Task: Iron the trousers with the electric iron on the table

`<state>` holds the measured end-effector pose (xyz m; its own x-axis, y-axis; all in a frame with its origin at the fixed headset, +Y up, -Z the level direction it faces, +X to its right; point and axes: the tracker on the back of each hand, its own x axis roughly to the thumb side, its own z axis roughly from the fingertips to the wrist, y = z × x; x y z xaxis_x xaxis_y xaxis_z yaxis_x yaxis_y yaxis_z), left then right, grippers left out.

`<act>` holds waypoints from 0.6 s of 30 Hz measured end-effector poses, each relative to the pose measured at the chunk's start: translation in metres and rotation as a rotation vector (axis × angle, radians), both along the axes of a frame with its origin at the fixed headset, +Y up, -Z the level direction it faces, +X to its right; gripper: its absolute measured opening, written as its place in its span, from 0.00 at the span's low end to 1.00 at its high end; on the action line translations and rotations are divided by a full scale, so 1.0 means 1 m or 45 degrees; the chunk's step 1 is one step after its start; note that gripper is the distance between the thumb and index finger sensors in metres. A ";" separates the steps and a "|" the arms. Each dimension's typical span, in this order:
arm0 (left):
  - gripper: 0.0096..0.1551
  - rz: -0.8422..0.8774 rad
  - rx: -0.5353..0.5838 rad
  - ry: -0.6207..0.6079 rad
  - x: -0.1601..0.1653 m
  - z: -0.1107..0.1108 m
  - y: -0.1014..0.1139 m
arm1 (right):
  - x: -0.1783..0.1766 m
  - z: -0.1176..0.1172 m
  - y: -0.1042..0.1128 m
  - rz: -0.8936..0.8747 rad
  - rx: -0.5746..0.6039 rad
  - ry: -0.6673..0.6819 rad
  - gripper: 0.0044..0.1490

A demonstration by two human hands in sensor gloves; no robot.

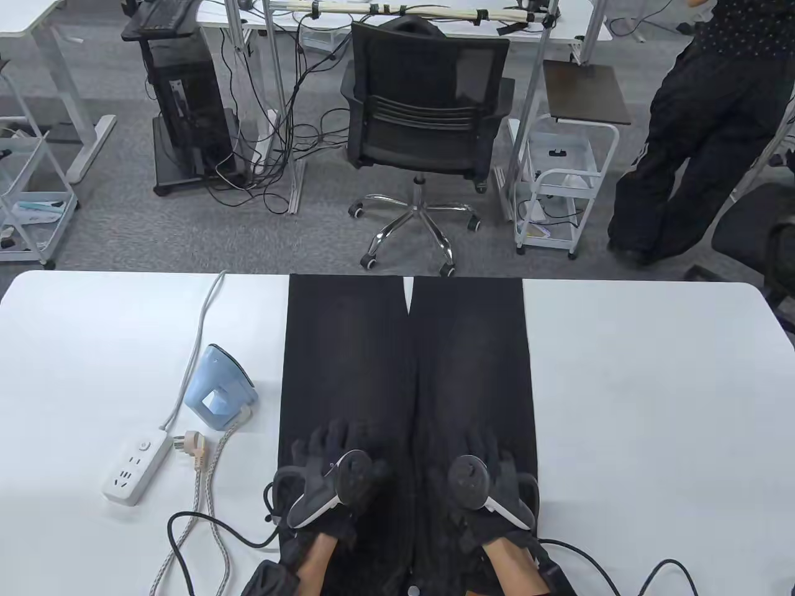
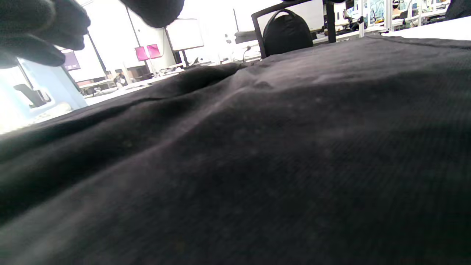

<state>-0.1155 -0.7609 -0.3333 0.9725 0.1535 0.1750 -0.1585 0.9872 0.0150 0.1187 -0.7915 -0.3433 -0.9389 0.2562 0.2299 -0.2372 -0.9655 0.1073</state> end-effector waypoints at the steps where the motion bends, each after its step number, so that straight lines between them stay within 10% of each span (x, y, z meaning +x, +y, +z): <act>1: 0.51 0.005 0.001 0.004 0.000 0.000 0.000 | 0.002 0.000 0.000 -0.015 -0.002 -0.007 0.51; 18: 0.51 -0.040 0.027 0.041 -0.004 0.002 0.004 | 0.004 -0.001 0.002 -0.044 -0.006 0.002 0.51</act>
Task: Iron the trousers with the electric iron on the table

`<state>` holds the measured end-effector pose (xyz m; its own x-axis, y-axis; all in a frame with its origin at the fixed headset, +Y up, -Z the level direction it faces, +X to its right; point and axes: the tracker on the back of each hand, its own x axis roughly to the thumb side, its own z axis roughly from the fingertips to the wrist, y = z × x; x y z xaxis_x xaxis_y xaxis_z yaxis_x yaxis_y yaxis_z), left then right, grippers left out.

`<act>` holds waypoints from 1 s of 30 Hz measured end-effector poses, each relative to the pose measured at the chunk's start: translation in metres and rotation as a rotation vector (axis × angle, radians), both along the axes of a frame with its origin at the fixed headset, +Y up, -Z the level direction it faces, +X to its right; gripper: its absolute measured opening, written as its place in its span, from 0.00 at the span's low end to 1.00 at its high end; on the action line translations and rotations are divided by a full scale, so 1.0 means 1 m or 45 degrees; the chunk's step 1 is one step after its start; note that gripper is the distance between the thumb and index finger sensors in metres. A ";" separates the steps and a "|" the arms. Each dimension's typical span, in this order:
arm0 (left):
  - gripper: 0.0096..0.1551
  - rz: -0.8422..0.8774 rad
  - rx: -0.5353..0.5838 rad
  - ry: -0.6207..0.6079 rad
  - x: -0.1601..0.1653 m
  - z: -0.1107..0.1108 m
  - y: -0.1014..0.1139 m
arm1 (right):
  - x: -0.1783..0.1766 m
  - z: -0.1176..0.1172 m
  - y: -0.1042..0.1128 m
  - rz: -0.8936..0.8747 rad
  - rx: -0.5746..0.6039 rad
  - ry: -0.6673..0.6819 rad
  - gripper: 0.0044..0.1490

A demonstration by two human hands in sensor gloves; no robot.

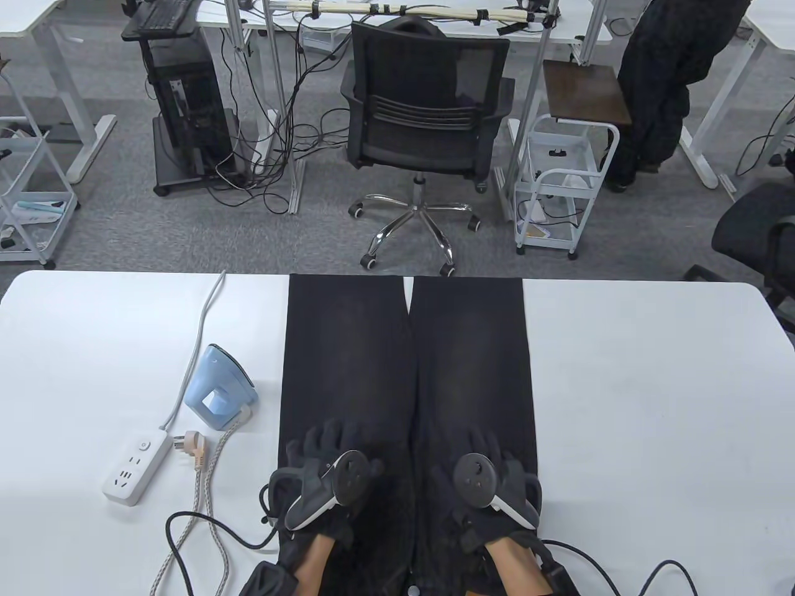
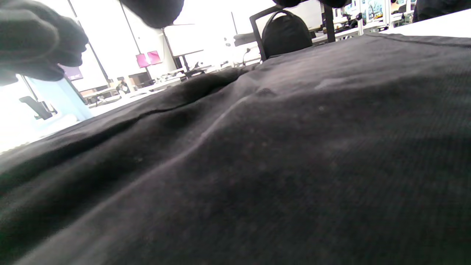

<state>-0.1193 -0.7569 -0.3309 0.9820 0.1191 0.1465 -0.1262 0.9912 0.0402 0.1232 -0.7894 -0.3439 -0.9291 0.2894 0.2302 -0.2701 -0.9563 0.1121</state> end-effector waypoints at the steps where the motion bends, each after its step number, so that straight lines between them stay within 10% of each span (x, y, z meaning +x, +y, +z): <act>1: 0.51 -0.009 0.007 0.004 -0.001 0.000 0.001 | 0.000 0.000 0.000 0.000 -0.001 0.001 0.51; 18: 0.48 -0.094 0.073 0.535 -0.121 0.000 0.080 | 0.000 0.010 0.008 -0.092 -0.024 0.071 0.52; 30: 0.45 -0.266 -0.245 0.727 -0.177 -0.031 0.018 | -0.002 0.005 0.003 -0.102 -0.114 0.095 0.52</act>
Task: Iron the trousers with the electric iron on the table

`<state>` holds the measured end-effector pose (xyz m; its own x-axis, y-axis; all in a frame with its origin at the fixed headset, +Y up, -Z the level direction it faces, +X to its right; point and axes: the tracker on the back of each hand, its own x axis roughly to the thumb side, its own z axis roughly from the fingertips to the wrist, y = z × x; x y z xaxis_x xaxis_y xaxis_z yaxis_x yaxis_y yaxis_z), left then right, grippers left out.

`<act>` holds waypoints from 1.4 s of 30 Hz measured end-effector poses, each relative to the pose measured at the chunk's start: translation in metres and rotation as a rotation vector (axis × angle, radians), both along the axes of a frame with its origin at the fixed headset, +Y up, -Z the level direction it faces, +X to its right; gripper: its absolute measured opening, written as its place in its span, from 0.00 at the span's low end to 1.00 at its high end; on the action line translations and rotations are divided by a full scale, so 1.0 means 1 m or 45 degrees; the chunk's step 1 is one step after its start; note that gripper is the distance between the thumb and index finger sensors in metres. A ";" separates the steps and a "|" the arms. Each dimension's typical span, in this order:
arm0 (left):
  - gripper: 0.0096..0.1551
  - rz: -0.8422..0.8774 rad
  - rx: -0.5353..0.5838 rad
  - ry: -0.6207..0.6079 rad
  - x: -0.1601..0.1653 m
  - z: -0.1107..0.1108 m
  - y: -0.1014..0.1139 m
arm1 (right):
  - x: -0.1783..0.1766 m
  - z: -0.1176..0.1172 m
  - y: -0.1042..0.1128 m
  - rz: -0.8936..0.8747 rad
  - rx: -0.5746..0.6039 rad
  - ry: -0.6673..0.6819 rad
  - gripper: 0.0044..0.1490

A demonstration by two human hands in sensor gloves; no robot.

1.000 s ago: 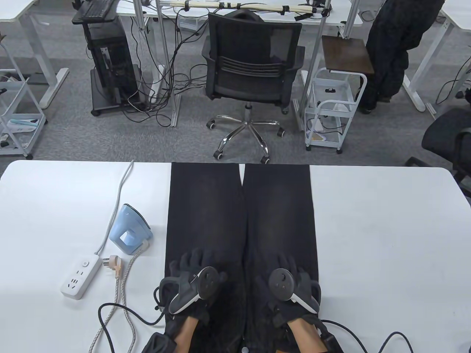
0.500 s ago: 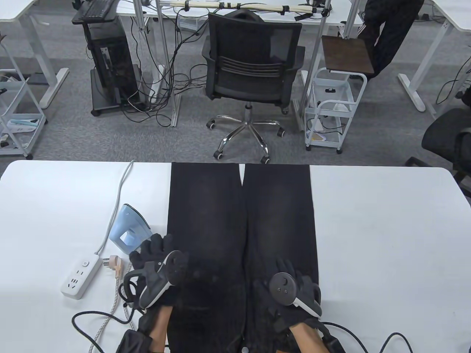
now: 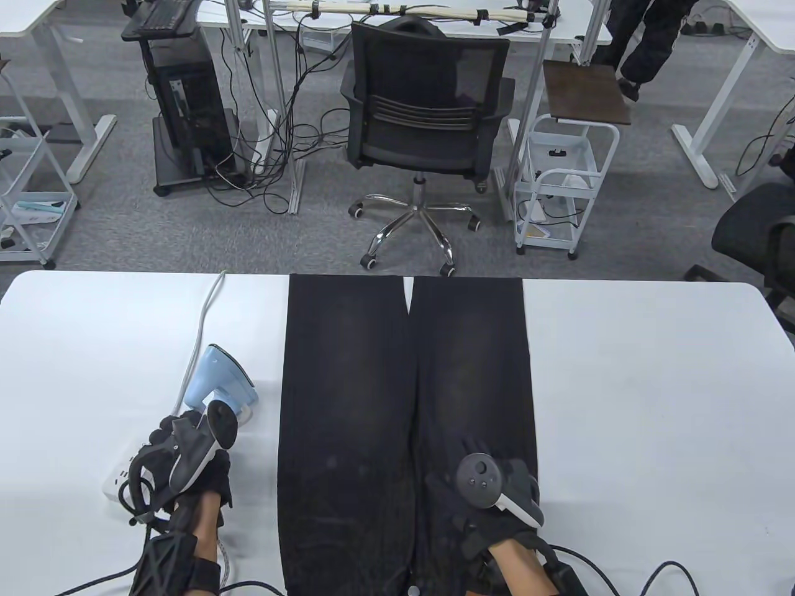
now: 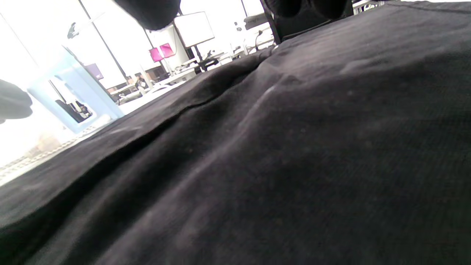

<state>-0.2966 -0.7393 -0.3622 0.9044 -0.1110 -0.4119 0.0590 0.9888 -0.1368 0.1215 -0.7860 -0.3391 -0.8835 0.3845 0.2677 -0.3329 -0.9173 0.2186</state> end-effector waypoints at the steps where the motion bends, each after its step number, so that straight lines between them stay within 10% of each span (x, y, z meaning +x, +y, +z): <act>1: 0.45 -0.007 -0.022 0.002 0.000 -0.003 -0.004 | 0.000 0.000 -0.001 0.000 -0.007 0.002 0.52; 26: 0.43 0.084 -0.215 -0.060 -0.012 -0.024 -0.041 | -0.005 0.002 0.000 -0.019 -0.046 0.054 0.54; 42: 0.30 0.094 0.079 -0.053 -0.041 0.014 0.054 | -0.004 0.003 -0.001 -0.053 -0.062 0.063 0.54</act>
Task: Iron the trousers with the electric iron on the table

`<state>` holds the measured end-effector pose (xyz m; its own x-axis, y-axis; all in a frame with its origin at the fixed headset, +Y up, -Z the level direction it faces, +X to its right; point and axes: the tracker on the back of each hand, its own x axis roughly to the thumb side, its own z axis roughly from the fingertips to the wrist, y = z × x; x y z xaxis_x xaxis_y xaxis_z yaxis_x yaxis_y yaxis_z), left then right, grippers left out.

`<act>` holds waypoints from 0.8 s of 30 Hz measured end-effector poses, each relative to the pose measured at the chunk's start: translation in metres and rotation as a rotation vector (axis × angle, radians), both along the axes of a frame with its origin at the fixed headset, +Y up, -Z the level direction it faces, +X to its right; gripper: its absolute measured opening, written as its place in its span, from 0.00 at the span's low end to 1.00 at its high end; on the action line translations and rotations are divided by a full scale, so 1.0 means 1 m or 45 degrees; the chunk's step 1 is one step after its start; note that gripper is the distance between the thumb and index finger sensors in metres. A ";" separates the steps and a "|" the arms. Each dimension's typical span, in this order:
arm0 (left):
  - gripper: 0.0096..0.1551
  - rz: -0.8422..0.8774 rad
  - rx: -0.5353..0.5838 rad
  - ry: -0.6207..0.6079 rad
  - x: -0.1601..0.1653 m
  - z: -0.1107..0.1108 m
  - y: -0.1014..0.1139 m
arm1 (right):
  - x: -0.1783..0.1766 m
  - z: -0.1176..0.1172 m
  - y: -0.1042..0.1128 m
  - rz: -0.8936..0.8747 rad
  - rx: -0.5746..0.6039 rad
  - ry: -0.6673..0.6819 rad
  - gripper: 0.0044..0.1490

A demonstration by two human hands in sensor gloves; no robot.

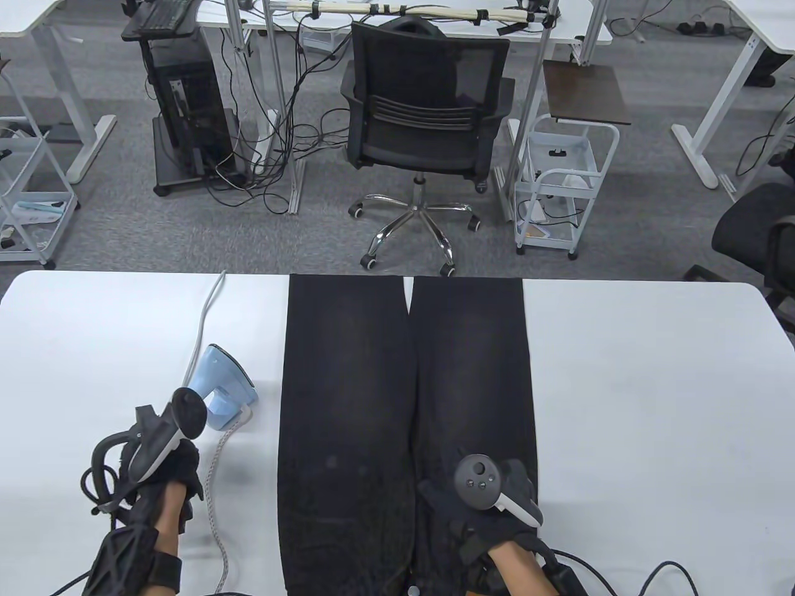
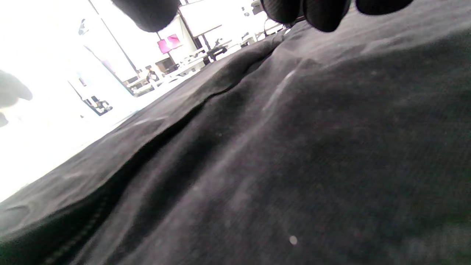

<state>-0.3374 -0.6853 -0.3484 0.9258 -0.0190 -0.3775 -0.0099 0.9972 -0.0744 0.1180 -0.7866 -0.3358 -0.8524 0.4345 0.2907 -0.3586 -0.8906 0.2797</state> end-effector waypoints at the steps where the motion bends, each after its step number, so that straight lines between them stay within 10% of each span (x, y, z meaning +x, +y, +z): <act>1: 0.30 0.043 0.007 -0.016 -0.006 0.003 0.006 | 0.000 0.000 0.000 -0.002 -0.001 0.000 0.54; 8: 0.31 0.050 -0.060 0.047 -0.043 0.019 0.016 | 0.000 0.000 0.000 -0.003 0.000 0.011 0.54; 24: 0.34 0.002 -0.247 0.072 -0.077 0.021 -0.036 | -0.001 0.001 0.001 -0.005 -0.025 0.020 0.54</act>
<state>-0.4144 -0.7215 -0.3276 0.9033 -0.0948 -0.4183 -0.0213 0.9642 -0.2644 0.1170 -0.7860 -0.3346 -0.8459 0.4440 0.2956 -0.3577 -0.8833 0.3029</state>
